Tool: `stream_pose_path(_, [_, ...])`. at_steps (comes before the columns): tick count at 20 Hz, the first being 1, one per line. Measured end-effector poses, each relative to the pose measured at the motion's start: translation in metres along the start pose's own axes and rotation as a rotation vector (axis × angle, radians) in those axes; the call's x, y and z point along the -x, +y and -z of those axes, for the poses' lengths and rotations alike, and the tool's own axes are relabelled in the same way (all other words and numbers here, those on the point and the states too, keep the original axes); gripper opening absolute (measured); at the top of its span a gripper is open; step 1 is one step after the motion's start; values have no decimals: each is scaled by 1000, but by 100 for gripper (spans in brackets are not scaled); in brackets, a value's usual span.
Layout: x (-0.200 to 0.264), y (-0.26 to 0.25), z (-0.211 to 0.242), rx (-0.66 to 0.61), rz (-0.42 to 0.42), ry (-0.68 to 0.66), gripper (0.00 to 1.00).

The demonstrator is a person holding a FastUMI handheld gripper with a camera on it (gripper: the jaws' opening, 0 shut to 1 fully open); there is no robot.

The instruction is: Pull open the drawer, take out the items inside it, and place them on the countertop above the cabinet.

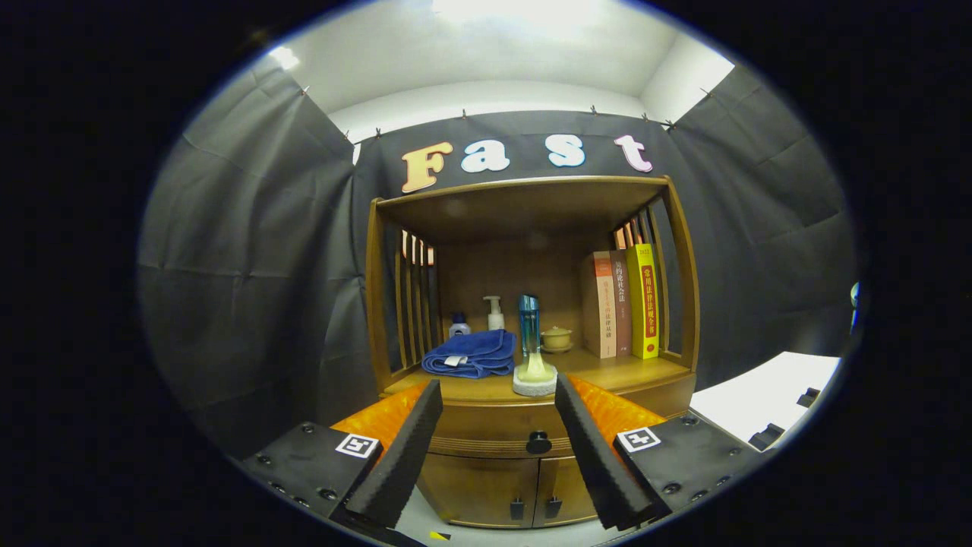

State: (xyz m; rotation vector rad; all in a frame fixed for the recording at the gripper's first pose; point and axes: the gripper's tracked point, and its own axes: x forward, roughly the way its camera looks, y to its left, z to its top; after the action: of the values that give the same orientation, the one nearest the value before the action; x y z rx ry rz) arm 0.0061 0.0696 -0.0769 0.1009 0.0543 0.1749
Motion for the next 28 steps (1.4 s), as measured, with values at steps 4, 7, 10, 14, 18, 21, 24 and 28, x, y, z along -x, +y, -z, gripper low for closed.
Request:
stream_pose_path(4, [0, -11, 4, -15, 17, 9, 98])
stream_pose_path(7, [-1, -20, 5, -33, 36, 13, 98])
stream_pose_path(10, [-2, -29, 6, -55, 50, 15, 98])
stream_pose_path(14, [-4, -42, 9, -81, 73, 27, 98])
stream_pose_path(18, [-5, -49, 13, -124, 85, 39, 98])
stream_pose_path(21, [-5, -56, 15, -143, 98, 42, 98])
stream_pose_path(24, [-5, -60, 15, -151, 105, 41, 98])
stream_pose_path(28, [-4, -60, 16, -155, 106, 45, 98])
